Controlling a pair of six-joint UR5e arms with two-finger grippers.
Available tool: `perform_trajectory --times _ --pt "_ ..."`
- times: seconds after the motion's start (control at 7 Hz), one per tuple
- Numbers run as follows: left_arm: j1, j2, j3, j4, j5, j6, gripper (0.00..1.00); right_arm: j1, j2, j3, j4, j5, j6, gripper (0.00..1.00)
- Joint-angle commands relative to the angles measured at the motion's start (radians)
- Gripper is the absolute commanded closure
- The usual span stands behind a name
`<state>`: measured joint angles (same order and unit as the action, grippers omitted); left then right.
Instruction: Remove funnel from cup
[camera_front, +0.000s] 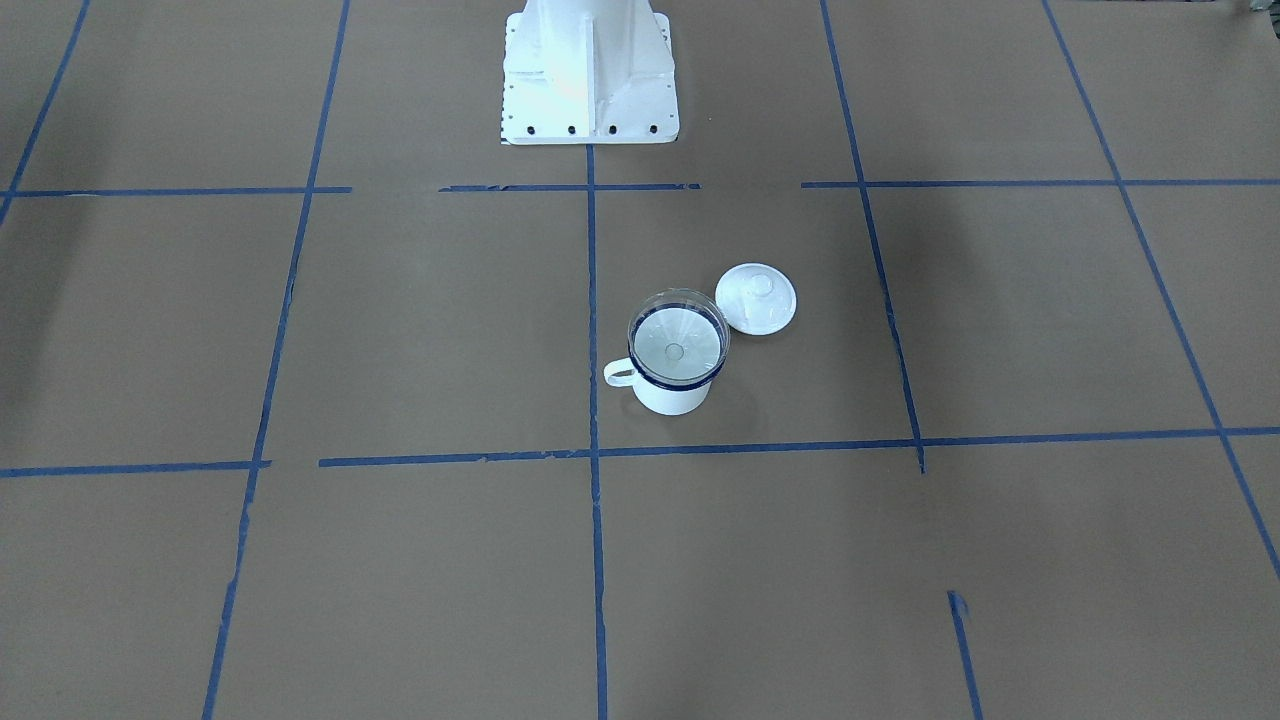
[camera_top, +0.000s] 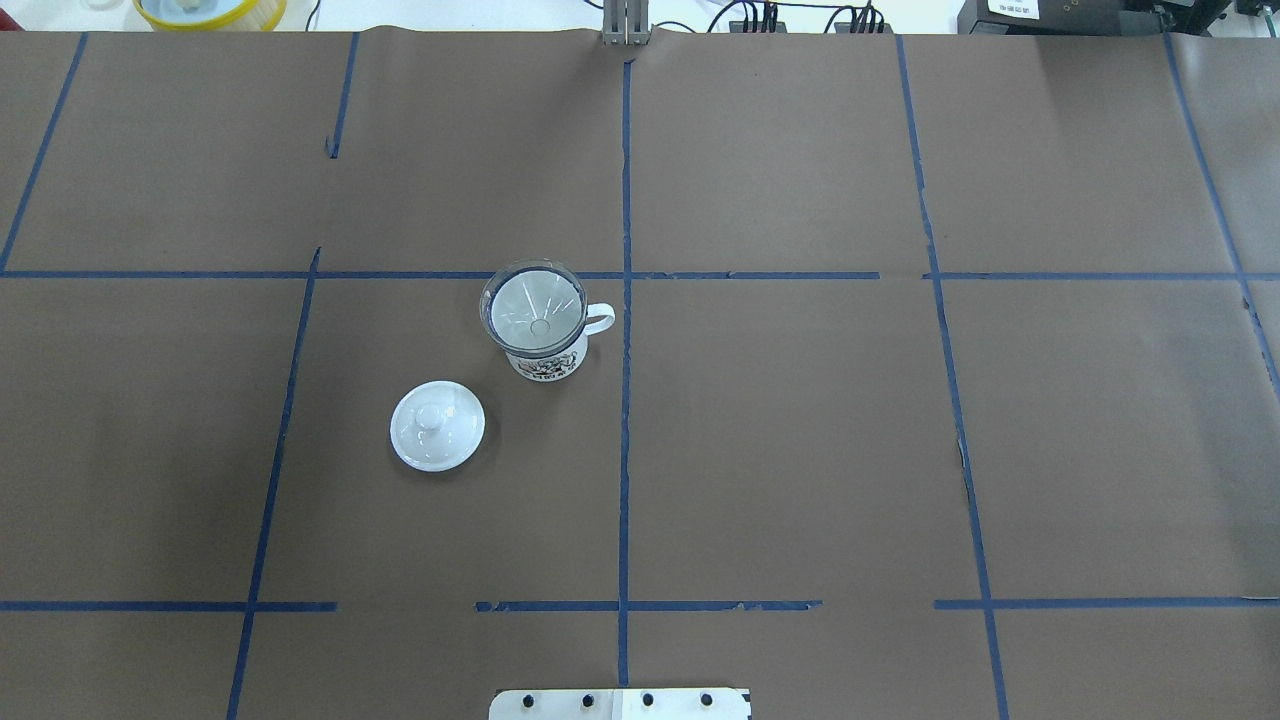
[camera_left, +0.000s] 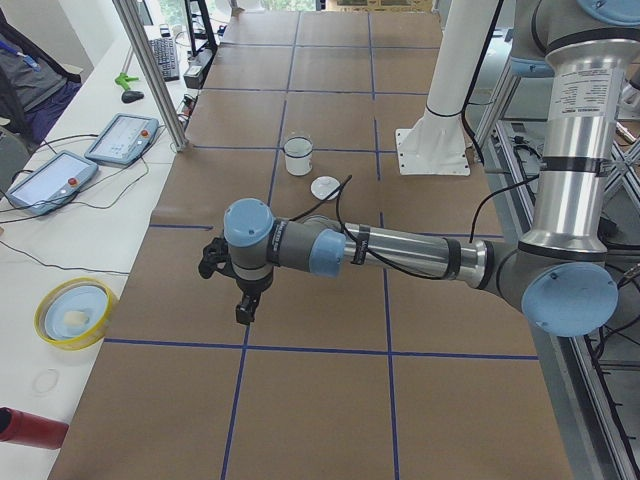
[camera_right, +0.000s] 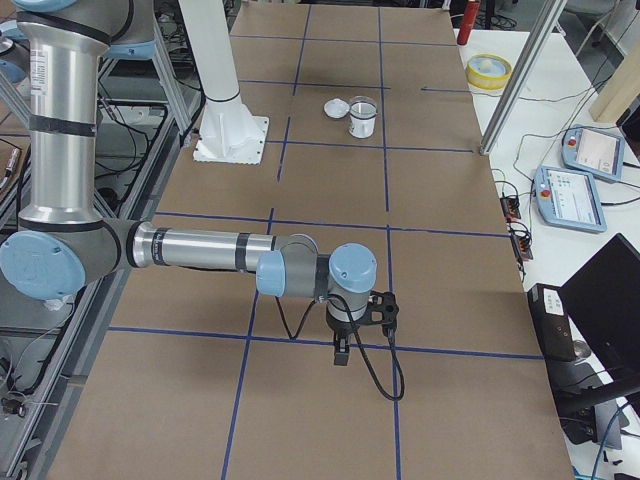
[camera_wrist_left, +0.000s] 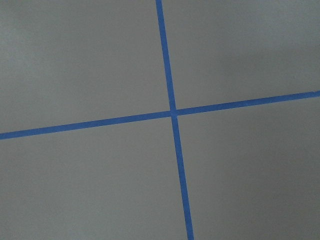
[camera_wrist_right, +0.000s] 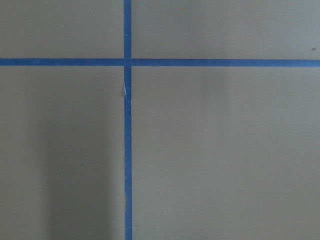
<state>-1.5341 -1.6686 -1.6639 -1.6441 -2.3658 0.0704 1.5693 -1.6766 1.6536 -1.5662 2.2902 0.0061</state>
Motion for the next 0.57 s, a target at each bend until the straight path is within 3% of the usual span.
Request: perform_trajectory --times 0.0,0.14,0.29,0.43 --pt "0.006 -0.144 -0.003 -0.09 0.033 -0.043 0.0 0.0 0.0 0.0 0.0 0.0 0.0 0.0" --pt "0.011 -0.16 -0.011 -0.159 0.025 -0.143 0.0 0.0 0.0 0.0 0.0 0.0 0.0 0.0" --pt "0.02 -0.219 -0.02 -0.167 -0.024 -0.389 0.0 0.0 0.0 0.0 0.0 0.0 0.0 0.0" --pt "0.129 -0.303 -0.036 -0.148 -0.032 -0.569 0.0 0.0 0.0 0.0 0.0 0.0 0.0 0.0"
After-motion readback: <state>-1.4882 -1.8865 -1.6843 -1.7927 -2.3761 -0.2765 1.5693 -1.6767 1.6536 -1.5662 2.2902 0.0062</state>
